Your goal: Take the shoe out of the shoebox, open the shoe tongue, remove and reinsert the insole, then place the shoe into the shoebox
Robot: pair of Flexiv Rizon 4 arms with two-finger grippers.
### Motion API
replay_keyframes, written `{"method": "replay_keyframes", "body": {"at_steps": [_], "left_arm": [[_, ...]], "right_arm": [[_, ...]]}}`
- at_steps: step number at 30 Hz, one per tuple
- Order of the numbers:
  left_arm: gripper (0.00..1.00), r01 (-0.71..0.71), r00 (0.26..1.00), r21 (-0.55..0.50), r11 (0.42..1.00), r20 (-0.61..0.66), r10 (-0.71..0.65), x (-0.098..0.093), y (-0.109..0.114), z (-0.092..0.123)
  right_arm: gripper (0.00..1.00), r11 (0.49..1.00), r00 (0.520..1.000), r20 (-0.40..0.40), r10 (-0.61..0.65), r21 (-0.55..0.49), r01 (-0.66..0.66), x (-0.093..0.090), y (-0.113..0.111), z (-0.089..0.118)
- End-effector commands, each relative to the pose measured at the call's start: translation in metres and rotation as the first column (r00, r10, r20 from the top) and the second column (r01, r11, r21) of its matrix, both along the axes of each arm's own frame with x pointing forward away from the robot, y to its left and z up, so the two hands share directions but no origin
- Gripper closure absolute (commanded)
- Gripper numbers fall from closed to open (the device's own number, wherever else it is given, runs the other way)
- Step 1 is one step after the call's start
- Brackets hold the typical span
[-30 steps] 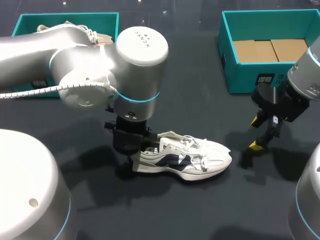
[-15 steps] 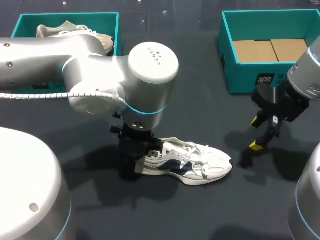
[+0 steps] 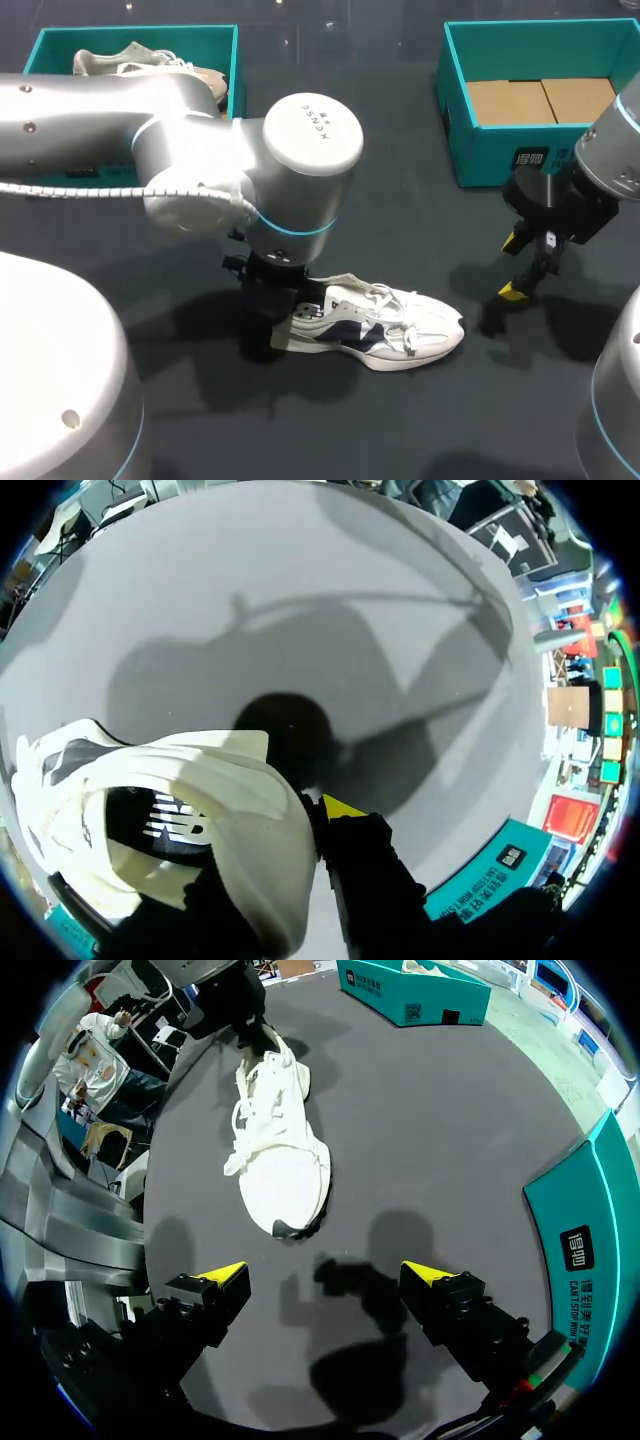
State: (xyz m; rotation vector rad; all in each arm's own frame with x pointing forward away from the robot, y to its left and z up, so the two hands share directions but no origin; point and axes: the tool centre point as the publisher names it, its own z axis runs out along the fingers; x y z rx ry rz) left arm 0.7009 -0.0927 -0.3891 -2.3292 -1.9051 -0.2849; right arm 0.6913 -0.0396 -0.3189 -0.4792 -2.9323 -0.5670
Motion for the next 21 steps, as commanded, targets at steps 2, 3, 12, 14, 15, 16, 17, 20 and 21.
{"method": "replay_keyframes", "body": {"at_steps": [2,3,12,14,15,16,17,20,21], "left_arm": [[0.96,-0.007,1.0,0.002,1.0,-0.007,0.007,-0.001,-0.002,-0.007],[0.89,-0.008,1.0,0.001,1.0,-0.008,0.008,-0.001,-0.002,-0.007],[0.13,-0.02,1.0,-0.045,0.999,0.014,0.02,-0.003,0.007,0.012],[0.0,-0.019,0.999,-0.076,0.997,0.029,0.021,-0.004,0.008,0.024],[0.0,-0.021,0.999,-0.091,0.996,0.039,0.024,-0.005,0.009,0.03],[0.0,-0.022,0.999,-0.107,0.994,0.046,0.027,-0.006,0.009,0.036],[0.0,-0.021,0.998,-0.128,0.992,0.05,0.028,-0.008,0.01,0.043],[0.0,-0.032,0.997,-0.176,0.984,0.069,0.045,-0.013,0.013,0.064],[0.0,-0.042,0.996,-0.199,0.979,0.063,0.055,-0.016,0.015,0.071]], "right_arm": [[0.0,1.0,1.0,0.001,0.0,-0.002,0.0,-0.001,0.0,0.0],[0.0,1.0,1.0,0.001,0.0,-0.002,0.0,-0.001,0.0,0.0],[0.0,1.0,1.0,0.001,0.0,-0.002,0.0,-0.001,0.0,0.0],[0.0,1.0,1.0,0.001,0.0,-0.002,0.0,-0.001,0.0,0.0],[0.0,1.0,1.0,0.001,0.0,-0.002,0.0,-0.001,0.0,0.0],[0.0,1.0,1.0,0.001,0.0,-0.002,0.0,-0.001,0.0,0.0],[0.0,1.0,1.0,0.001,0.0,-0.002,0.0,-0.001,0.0,0.0],[0.0,1.0,1.0,0.001,0.0,-0.002,0.0,-0.001,0.0,0.0],[0.0,1.0,1.0,0.001,0.0,-0.002,0.0,-0.001,0.0,0.0]]}}
